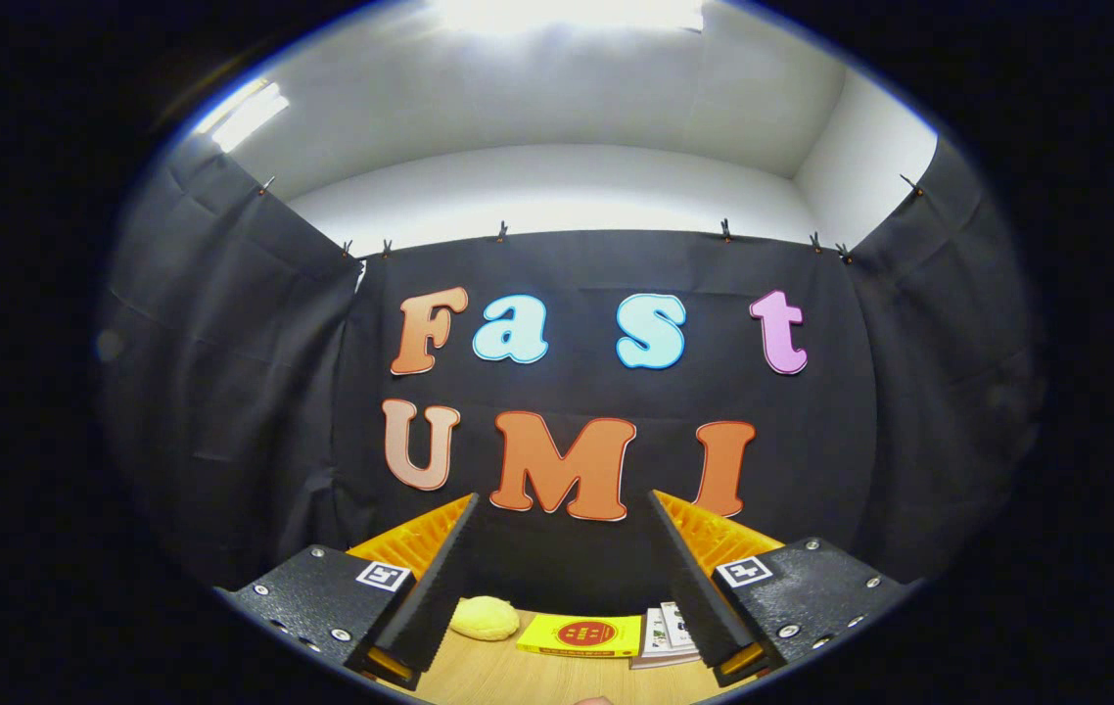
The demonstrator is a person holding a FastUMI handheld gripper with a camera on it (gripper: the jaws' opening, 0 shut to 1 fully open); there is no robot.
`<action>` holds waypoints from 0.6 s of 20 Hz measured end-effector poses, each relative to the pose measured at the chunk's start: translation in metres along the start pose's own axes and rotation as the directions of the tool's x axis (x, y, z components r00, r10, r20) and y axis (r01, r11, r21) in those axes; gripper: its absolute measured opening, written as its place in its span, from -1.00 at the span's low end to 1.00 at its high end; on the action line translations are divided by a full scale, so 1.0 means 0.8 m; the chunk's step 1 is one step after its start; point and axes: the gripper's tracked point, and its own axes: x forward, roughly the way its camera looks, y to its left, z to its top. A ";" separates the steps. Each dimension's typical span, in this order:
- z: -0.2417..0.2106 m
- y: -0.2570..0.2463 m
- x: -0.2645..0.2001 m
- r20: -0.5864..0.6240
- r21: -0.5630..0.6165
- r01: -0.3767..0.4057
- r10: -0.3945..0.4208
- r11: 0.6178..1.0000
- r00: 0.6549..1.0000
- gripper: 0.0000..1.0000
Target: Open the storage box then place both shoes into the box .Put the left shoe in first, then the right shoe, with the right side of both shoes facing outward in a uniform manner.
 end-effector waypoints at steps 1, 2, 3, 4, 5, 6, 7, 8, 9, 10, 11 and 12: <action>-0.002 -0.003 -0.001 -0.002 0.005 0.002 -0.002 1.000 1.000 0.95; -0.001 -0.005 -0.001 -0.001 0.011 0.002 -0.002 1.000 1.000 0.95; -0.003 -0.006 0.000 -0.007 0.018 0.005 -0.005 1.000 1.000 0.95; -0.004 -0.006 0.002 -0.008 0.024 0.004 -0.004 1.000 1.000 0.95; -0.005 -0.007 0.001 -0.010 0.027 0.005 -0.005 1.000 1.000 0.95; -0.003 -0.008 0.000 -0.008 0.029 0.006 -0.006 1.000 1.000 0.95; -0.002 -0.007 -0.001 -0.004 0.028 0.005 -0.004 1.000 1.000 0.95; -0.002 -0.009 -0.001 -0.001 0.023 0.008 -0.008 1.000 1.000 0.95; -0.001 -0.010 0.000 0.001 0.013 0.011 -0.011 1.000 1.000 0.95; -0.001 -0.011 -0.001 0.003 0.005 0.015 -0.015 1.000 1.000 0.95; -0.002 -0.011 -0.001 0.004 -0.003 0.014 -0.014 1.000 1.000 0.95; -0.003 -0.009 -0.001 0.002 -0.008 0.014 -0.014 1.000 1.000 0.95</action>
